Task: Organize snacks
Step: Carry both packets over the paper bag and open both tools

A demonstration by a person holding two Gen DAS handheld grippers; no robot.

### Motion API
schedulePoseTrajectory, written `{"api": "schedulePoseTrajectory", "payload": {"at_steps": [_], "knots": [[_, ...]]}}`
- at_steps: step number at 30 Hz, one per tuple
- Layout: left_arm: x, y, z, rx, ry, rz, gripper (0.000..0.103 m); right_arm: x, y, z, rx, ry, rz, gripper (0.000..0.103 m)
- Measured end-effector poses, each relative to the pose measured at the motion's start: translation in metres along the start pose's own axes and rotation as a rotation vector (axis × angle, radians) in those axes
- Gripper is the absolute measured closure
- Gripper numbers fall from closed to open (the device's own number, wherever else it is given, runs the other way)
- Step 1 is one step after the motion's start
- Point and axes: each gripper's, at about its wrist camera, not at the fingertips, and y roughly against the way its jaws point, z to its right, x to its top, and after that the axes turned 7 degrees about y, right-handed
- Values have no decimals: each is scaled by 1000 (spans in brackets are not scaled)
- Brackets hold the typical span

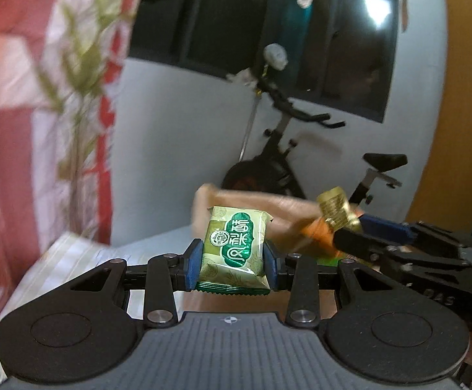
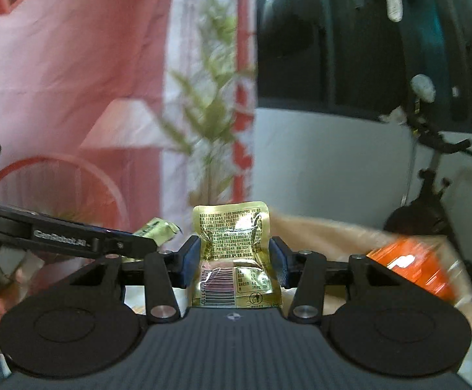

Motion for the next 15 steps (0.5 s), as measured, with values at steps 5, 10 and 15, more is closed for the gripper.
{"api": "schedulePoseTrajectory", "payload": {"at_steps": [5, 10, 15], "knots": [[18, -44, 22, -39, -2, -22, 62, 8, -23, 44, -56, -32, -37, 54], [17, -82, 31, -16, -17, -78, 62, 3, -37, 76, -102, -57, -91, 54], [13, -100, 30, -8, -11, -123, 61, -5, -39, 88, -103, -70, -134, 51]]}}
